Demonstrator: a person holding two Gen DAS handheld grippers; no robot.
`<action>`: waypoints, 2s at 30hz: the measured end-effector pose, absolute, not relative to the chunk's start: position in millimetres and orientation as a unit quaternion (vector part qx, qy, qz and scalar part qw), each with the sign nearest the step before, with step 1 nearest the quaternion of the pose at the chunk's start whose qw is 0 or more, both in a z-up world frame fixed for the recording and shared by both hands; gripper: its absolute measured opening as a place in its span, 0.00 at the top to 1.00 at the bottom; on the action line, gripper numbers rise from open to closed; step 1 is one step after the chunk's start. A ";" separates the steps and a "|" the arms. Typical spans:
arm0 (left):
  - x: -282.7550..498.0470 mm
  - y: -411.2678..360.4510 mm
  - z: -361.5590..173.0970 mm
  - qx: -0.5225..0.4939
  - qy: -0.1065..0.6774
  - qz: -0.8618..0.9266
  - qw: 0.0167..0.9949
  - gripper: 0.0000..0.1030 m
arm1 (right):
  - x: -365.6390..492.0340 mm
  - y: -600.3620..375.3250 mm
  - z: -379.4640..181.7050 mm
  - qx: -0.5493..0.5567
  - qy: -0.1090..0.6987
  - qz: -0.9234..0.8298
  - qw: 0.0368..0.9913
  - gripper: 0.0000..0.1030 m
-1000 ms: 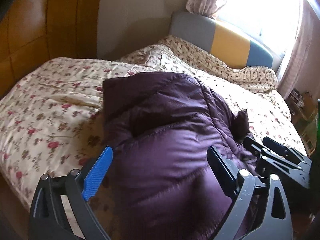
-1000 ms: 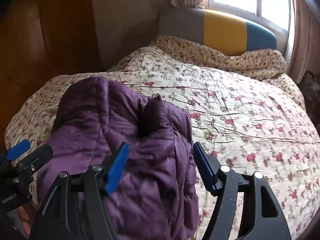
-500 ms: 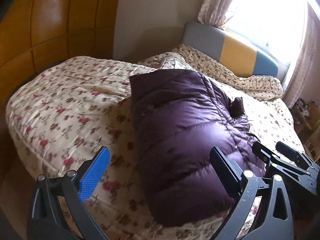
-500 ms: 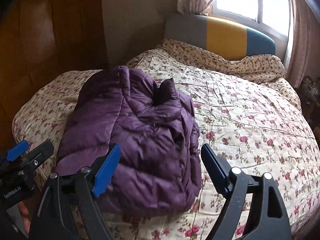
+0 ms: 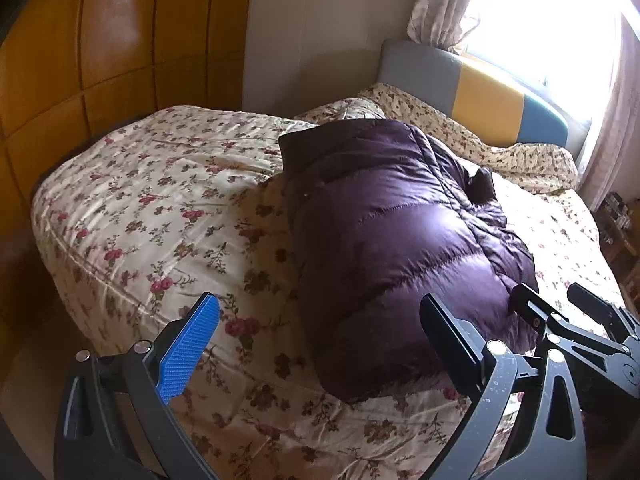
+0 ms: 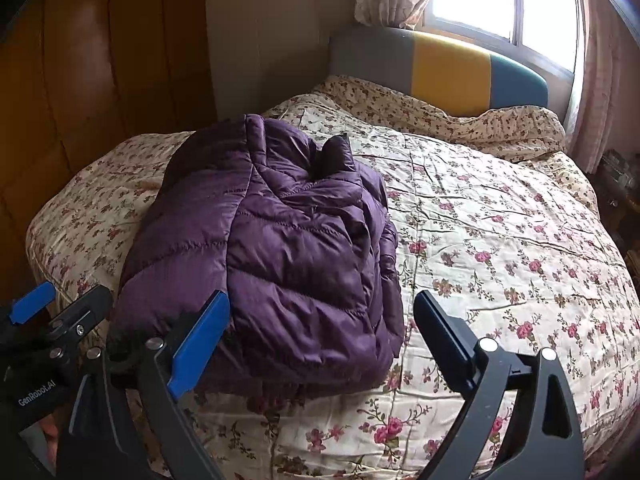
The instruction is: Fold large clothes
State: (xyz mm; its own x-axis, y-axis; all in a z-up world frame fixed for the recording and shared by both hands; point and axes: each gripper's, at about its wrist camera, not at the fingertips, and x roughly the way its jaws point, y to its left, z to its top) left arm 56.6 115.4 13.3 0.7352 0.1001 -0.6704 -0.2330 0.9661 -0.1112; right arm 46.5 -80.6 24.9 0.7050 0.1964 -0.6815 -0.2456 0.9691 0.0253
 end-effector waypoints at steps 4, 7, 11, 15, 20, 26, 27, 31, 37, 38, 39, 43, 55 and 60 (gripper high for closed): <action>54.0 112.7 12.4 -0.089 0.353 0.090 0.927 0.03 | 43.3 -82.9 23.7 -0.036 0.365 0.116 0.923 0.08; 52.3 110.6 12.7 -0.087 0.352 0.088 0.928 0.03 | 41.4 -84.6 23.2 -0.036 0.365 0.115 0.923 0.08; 50.8 109.1 12.1 -0.085 0.354 0.100 0.926 0.03 | 39.5 -85.8 23.0 -0.037 0.365 0.115 0.923 0.07; 51.3 109.9 10.3 -0.099 0.359 0.107 0.922 0.03 | 38.1 -86.7 22.3 -0.036 0.365 0.117 0.923 0.05; 46.6 112.2 12.5 -0.116 0.340 0.094 0.928 0.03 | 36.4 -87.5 21.6 -0.034 0.365 0.119 0.923 0.04; 45.9 106.4 14.9 -0.089 0.342 0.115 0.929 0.03 | 34.2 -93.0 20.7 -0.029 0.364 0.116 0.924 0.03; 45.1 106.0 15.5 -0.087 0.342 0.116 0.928 0.03 | 34.2 -94.2 20.2 -0.028 0.365 0.115 0.923 0.03; 42.1 106.5 19.3 -0.088 0.337 0.128 0.929 0.03 | 34.4 -94.2 17.8 -0.027 0.369 0.112 0.922 0.03; 40.2 105.9 20.7 -0.087 0.337 0.133 0.928 0.03 | 34.1 -91.8 15.7 -0.032 0.372 0.111 0.921 0.02; 40.0 105.3 20.7 -0.086 0.336 0.133 0.928 0.03 | 34.0 -91.2 15.7 -0.031 0.371 0.112 0.921 0.02; 39.9 104.5 20.6 -0.082 0.336 0.134 0.929 0.03 | 33.8 -91.3 16.0 -0.031 0.371 0.112 0.921 0.02; 38.5 102.5 20.6 -0.078 0.337 0.133 0.929 0.03 | 33.6 -91.0 16.0 -0.029 0.371 0.113 0.921 0.02; 35.2 99.2 22.1 -0.078 0.338 0.131 0.929 0.03 | 29.0 -90.5 20.0 -0.027 0.363 0.118 0.924 0.02; 33.2 98.2 23.8 -0.080 0.336 0.133 0.929 0.03 | 28.5 -90.9 19.8 -0.026 0.363 0.119 0.924 0.02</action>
State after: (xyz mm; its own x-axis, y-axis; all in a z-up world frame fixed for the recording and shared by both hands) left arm 33.2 98.2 23.8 0.7389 0.1943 -0.6452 -0.3017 0.9516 -0.0589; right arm 28.5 -90.9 19.8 0.7076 0.2007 -0.6775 -0.2387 0.9703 0.0382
